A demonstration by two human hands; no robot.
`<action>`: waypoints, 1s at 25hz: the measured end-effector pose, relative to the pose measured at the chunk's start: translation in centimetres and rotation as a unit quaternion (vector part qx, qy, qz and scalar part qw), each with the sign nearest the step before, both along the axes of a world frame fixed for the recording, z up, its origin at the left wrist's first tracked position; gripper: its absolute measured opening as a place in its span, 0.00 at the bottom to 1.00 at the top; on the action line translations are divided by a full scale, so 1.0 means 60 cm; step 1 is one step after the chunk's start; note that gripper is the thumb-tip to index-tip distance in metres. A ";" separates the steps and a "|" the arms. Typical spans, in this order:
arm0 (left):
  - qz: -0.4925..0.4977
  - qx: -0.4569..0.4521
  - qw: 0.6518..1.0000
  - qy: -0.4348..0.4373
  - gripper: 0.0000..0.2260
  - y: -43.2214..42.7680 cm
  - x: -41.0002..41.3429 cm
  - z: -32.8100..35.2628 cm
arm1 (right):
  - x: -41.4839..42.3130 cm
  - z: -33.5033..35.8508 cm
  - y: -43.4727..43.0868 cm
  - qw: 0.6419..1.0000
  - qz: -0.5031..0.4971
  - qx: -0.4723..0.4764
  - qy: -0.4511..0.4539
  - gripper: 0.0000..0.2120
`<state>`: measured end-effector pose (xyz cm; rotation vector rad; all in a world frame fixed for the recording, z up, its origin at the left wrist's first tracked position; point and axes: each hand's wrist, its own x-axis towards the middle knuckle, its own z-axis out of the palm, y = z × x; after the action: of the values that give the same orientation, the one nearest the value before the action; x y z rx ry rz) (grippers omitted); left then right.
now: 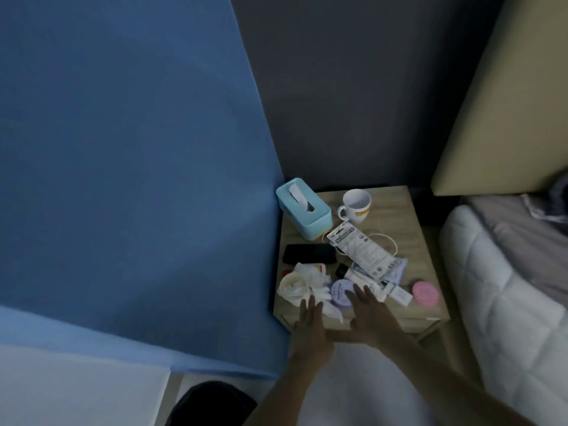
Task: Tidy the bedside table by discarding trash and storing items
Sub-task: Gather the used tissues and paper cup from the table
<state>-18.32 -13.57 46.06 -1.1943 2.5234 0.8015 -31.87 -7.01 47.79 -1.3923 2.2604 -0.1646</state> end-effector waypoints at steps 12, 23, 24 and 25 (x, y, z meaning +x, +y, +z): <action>0.423 0.021 0.905 0.039 0.27 0.079 0.056 0.093 | 0.028 -0.031 -0.091 0.940 0.331 -0.054 -0.054 0.18; 0.650 -0.085 0.755 0.036 0.26 0.311 0.209 -0.130 | 0.252 -0.185 -0.015 0.758 0.647 -0.076 -0.019 0.25; 0.660 -0.096 0.744 0.033 0.26 0.332 0.211 -0.150 | 0.266 -0.203 -0.004 0.746 0.660 -0.087 -0.014 0.25; 0.664 -0.107 0.739 0.036 0.26 0.342 0.214 -0.164 | 0.279 -0.211 0.001 0.738 0.668 -0.096 -0.017 0.25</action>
<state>-5.45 6.97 36.21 -3.1010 1.4129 0.7172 -15.10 -6.97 35.12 -2.6767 0.7312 0.0771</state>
